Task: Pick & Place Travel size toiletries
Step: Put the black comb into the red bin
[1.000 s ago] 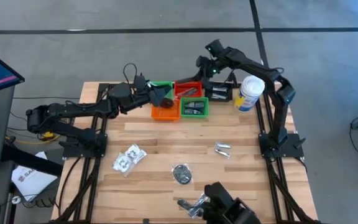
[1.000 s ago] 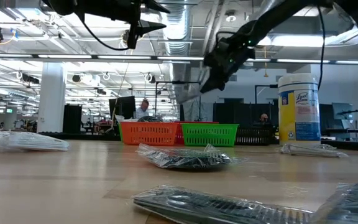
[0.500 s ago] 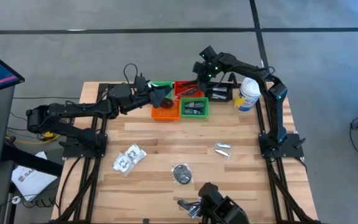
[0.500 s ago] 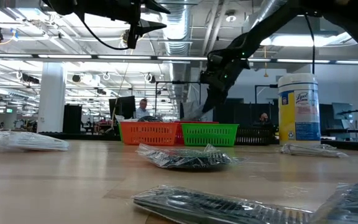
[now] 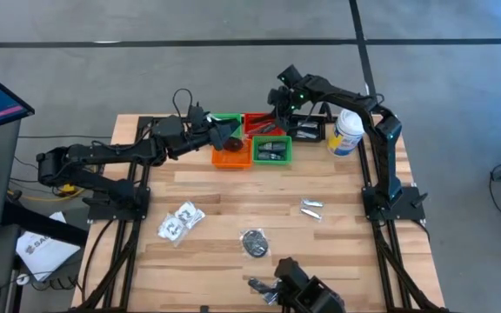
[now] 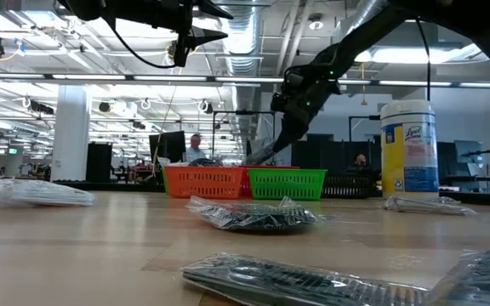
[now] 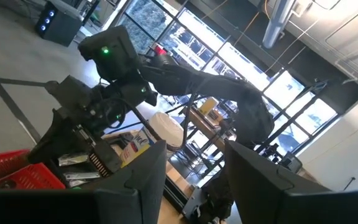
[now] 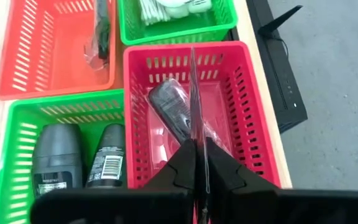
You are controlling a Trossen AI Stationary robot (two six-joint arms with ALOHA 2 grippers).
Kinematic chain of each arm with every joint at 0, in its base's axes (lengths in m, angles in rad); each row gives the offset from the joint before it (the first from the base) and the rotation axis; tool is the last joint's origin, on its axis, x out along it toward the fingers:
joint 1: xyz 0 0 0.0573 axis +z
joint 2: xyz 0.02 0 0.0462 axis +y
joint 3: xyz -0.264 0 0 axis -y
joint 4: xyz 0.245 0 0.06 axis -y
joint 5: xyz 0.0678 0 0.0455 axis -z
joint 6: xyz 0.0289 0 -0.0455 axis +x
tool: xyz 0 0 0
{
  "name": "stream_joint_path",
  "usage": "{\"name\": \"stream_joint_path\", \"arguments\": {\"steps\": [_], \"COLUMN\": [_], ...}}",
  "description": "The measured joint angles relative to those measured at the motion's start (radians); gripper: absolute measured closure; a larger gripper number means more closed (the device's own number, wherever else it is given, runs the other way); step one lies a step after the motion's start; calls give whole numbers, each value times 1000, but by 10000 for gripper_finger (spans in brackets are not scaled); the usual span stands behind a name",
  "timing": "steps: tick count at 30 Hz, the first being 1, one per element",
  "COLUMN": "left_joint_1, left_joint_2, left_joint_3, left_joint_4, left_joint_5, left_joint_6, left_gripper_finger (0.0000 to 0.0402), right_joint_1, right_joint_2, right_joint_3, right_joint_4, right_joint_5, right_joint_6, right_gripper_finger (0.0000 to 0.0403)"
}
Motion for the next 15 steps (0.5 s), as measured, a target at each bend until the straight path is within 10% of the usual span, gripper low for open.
{"name": "stream_joint_path", "arguments": {"steps": [15], "left_joint_1": [-3], "left_joint_2": [0], "left_joint_3": [0], "left_joint_4": [0], "left_joint_5": [0], "left_joint_6": [-6], "left_gripper_finger": [247], "right_joint_1": [27], "right_joint_2": [0], "right_joint_3": [-78], "right_joint_4": [85], "right_joint_5": [11], "right_joint_6": [-51], "right_gripper_finger": [392]}}
